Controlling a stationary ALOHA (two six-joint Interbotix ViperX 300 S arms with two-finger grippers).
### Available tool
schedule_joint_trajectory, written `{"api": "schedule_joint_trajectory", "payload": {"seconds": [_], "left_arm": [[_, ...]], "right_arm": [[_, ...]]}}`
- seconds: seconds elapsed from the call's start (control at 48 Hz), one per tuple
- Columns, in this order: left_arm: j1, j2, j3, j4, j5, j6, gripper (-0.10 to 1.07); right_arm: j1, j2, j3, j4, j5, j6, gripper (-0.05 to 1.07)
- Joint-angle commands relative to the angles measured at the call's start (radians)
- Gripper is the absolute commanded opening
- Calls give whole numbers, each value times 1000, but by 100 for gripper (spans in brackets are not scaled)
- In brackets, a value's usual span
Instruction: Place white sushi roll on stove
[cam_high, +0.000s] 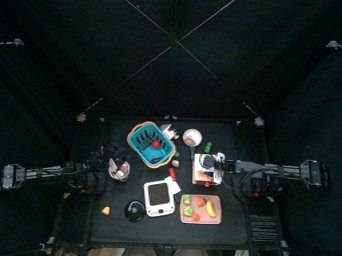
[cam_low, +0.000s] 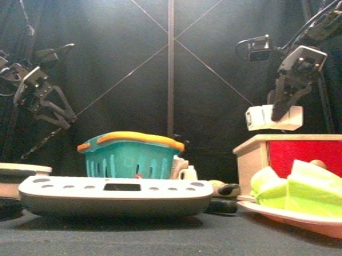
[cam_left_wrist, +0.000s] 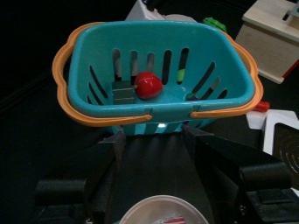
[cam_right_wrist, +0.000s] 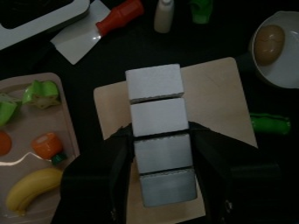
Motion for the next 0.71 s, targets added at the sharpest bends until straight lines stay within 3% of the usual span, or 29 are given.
{"api": "schedule_joint_trajectory", "payload": {"seconds": [0.0, 0.167, 0.333, 0.5, 0.688], "left_arm": [[3, 2, -15, 3, -5, 2, 91], [3, 2, -18, 2, -6, 2, 91], [-2, 2, -15, 3, -8, 2, 91], [-5, 2, -18, 3, -18, 2, 91], [-6, 2, -6, 0, -66, 0, 91]], "right_arm": [[-6, -11, -41, 54, -26, 31, 60], [-25, -2, -71, 137, -52, 192, 60], [-20, 8, -74, 130, -71, 388, 60], [14, 46, -78, 66, -117, 612, 60], [77, 124, -107, -84, -150, 865, 60]]}}
